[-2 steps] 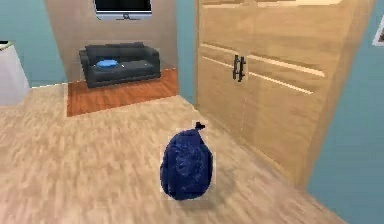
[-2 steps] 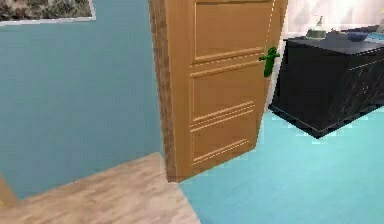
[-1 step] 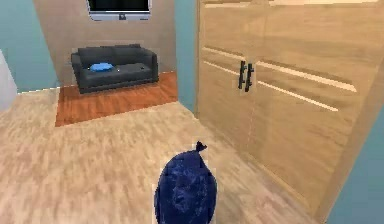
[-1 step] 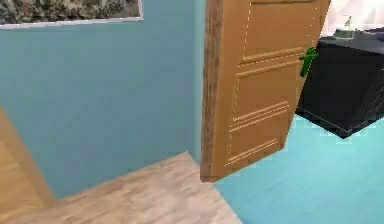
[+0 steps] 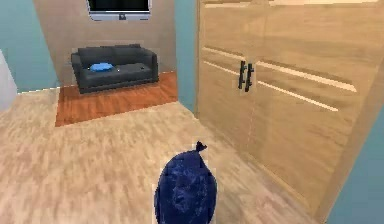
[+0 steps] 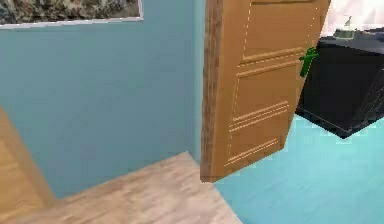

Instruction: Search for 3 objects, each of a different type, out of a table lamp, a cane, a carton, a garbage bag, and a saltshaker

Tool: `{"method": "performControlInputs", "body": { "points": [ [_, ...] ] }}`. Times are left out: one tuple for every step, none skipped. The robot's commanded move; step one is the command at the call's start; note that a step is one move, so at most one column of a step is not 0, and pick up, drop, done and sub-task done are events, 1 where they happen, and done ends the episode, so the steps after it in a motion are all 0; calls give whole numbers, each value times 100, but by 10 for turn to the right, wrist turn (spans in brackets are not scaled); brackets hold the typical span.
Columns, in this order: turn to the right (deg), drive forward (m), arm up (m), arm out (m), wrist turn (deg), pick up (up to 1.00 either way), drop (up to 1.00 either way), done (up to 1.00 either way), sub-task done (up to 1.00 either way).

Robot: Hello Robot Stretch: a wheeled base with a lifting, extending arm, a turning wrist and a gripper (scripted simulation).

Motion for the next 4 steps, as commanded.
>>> {"method": "performControlInputs", "body": {
  "points": [
    [450, 0, 0, 0, 0, 0, 0, 0, 0],
    [450, 0, 0, 0, 0, 0, 0, 0, 0],
    [450, 0, 0, 0, 0, 0, 0, 0, 0],
    [120, 0, 0, 0, 0, 0, 0, 0, 0]
  ]
}}
